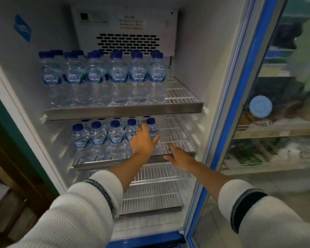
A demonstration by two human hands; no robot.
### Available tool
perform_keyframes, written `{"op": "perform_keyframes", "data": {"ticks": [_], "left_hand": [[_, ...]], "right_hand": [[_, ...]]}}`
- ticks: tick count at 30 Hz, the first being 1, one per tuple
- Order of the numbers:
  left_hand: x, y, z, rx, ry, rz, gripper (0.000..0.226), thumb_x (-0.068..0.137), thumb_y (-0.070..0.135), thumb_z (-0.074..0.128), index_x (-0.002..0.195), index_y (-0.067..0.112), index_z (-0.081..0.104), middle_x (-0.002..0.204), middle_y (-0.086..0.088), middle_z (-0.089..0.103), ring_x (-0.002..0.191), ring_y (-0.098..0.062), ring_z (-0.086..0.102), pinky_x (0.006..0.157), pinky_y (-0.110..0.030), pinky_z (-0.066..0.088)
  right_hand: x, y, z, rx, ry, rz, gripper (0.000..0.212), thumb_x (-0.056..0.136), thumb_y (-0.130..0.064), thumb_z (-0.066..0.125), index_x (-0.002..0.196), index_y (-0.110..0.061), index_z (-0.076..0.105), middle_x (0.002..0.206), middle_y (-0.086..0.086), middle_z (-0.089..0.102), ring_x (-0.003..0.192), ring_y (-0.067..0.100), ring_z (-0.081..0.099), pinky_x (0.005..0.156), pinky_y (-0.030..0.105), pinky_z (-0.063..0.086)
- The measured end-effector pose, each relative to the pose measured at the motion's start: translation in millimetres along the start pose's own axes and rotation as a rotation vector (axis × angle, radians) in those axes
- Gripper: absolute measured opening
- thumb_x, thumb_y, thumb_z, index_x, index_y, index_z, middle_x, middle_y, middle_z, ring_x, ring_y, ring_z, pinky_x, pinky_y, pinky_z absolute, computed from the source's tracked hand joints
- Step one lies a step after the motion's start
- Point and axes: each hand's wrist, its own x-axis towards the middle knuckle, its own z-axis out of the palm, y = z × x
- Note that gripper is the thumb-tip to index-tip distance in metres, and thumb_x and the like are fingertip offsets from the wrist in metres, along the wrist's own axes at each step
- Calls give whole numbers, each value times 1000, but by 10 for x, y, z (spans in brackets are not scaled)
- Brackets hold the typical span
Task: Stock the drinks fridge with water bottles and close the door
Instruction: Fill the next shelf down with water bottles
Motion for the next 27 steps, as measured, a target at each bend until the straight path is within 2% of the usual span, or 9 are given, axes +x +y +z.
{"op": "perform_keyframes", "data": {"ticks": [3,6,10,13,15,17,19,24,27], "left_hand": [[15,-24,-72,76,-29,24,74,85,59,60,139,16,34,126,-12,59,99,-34,65,67,-39,50],[-59,-110,-75,65,-27,67,74,87,56,59,144,16,32,132,-10,56,102,-29,64,70,-38,50],[-361,-424,39,-11,12,208,62,91,44,59,142,15,38,138,-4,50,101,-22,64,68,-37,56],[-645,-775,99,-23,30,304,54,87,27,67,134,10,47,128,-8,54,115,-24,53,86,-41,54],[-788,-1014,142,71,27,338,60,81,24,73,132,7,49,127,-10,54,120,-26,48,100,-47,46],[-889,-1195,162,187,-31,302,75,76,28,75,139,7,41,137,-11,50,130,-30,43,115,-47,26],[-949,-1306,169,285,-94,268,90,76,35,74,147,6,28,148,-12,41,140,-31,33,119,-43,6],[-977,-1303,141,398,-207,244,108,82,41,69,152,9,-8,162,-8,4,149,-25,-3,119,-42,-13],[-984,-1269,111,424,-250,215,107,85,42,65,151,10,-14,162,-6,-9,147,-22,-18,118,-42,-15]], "right_hand": [[1,61,39,-42,32,-27,67,96,-48,47,151,-20,19,138,14,51,122,28,52,102,41,44],[22,55,75,14,75,-19,71,92,-57,47,149,-20,24,137,12,52,122,27,53,101,42,45],[107,-79,106,146,180,-4,71,90,-53,56,145,-16,33,138,9,53,124,26,53,102,43,44],[187,-206,157,274,200,-13,73,85,-38,71,143,-14,34,136,11,54,123,26,53,101,42,46],[240,-327,214,332,197,-32,70,83,-29,75,140,-12,37,132,10,56,120,26,55,99,42,47],[293,-440,281,352,248,-17,61,83,-22,75,132,-8,42,124,12,61,113,28,60,94,38,50],[330,-516,333,350,313,13,55,82,-19,76,126,-5,45,119,14,63,107,29,62,88,35,51],[365,-605,417,314,347,-15,54,82,-23,76,125,-7,47,117,14,64,105,29,63,87,37,52],[363,-648,419,289,351,-31,53,83,-23,74,125,-6,47,116,14,66,105,30,63,84,34,50]]}}
